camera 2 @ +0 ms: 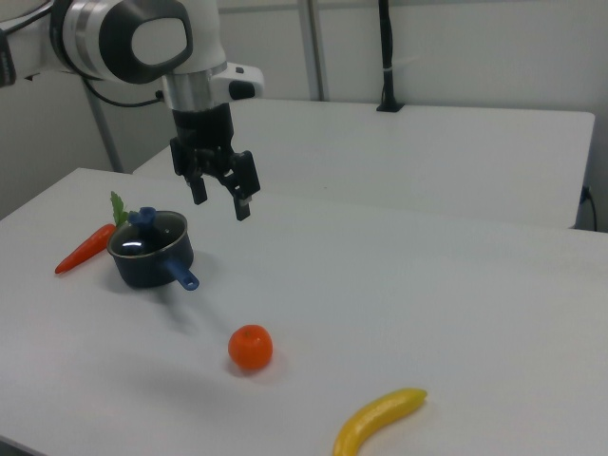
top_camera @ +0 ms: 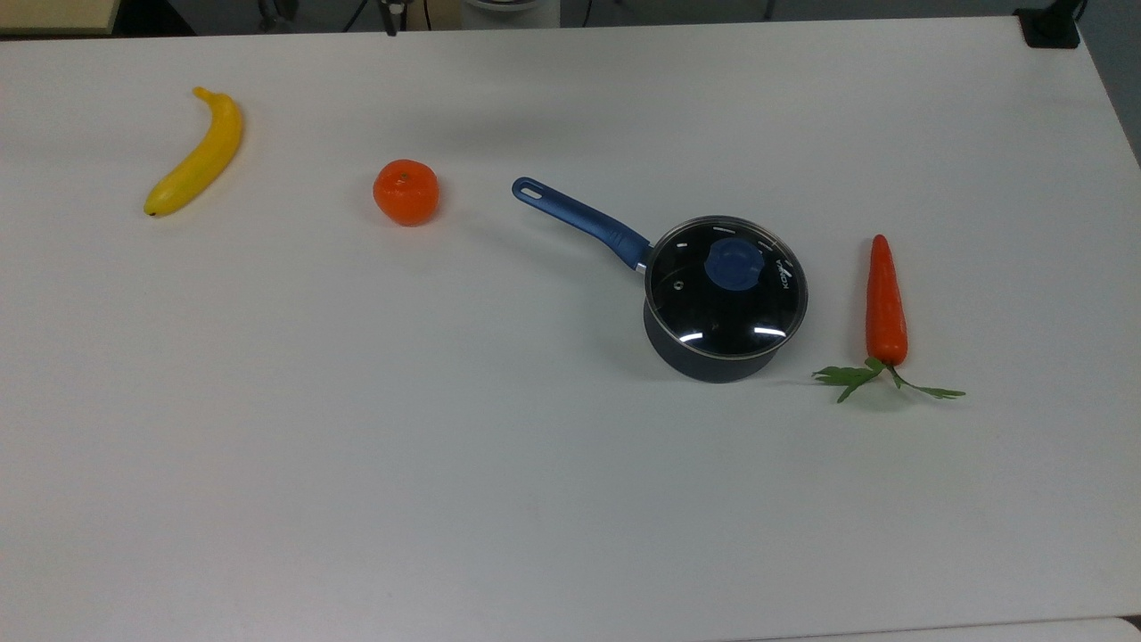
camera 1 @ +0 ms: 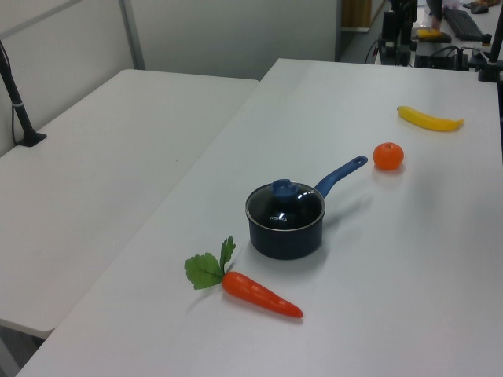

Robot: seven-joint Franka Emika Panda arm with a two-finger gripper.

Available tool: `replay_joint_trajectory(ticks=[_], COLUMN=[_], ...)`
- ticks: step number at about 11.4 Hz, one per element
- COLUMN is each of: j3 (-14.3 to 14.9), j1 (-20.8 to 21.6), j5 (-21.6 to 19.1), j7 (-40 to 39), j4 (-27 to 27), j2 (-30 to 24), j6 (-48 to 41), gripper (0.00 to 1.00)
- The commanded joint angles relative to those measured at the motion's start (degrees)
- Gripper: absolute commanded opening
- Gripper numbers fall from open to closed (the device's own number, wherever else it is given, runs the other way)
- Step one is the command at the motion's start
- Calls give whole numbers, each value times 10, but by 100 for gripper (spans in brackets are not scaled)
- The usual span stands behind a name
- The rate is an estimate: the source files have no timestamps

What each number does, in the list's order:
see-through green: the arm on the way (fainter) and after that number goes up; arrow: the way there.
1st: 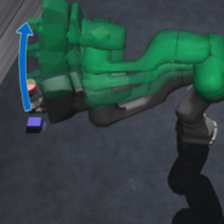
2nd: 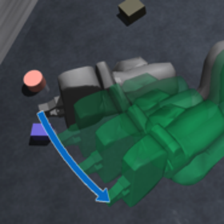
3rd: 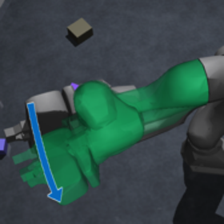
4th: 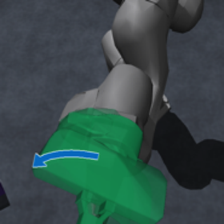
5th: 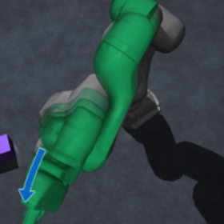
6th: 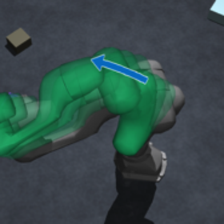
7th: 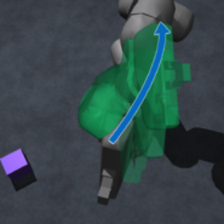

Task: Open lid

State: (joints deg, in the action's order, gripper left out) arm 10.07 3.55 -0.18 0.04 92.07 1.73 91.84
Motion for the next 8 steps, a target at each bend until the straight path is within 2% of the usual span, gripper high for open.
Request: replay_joint_trajectory(ticks=[1,3,8], j3=[1,2,2], j1=[29,53,133], j5=[-5,-26,-35], j7=[43,68,145], j4=[-15,-20,-22], j2=[11,16,46], j6=[1,1,35], gripper=[100,100,100])
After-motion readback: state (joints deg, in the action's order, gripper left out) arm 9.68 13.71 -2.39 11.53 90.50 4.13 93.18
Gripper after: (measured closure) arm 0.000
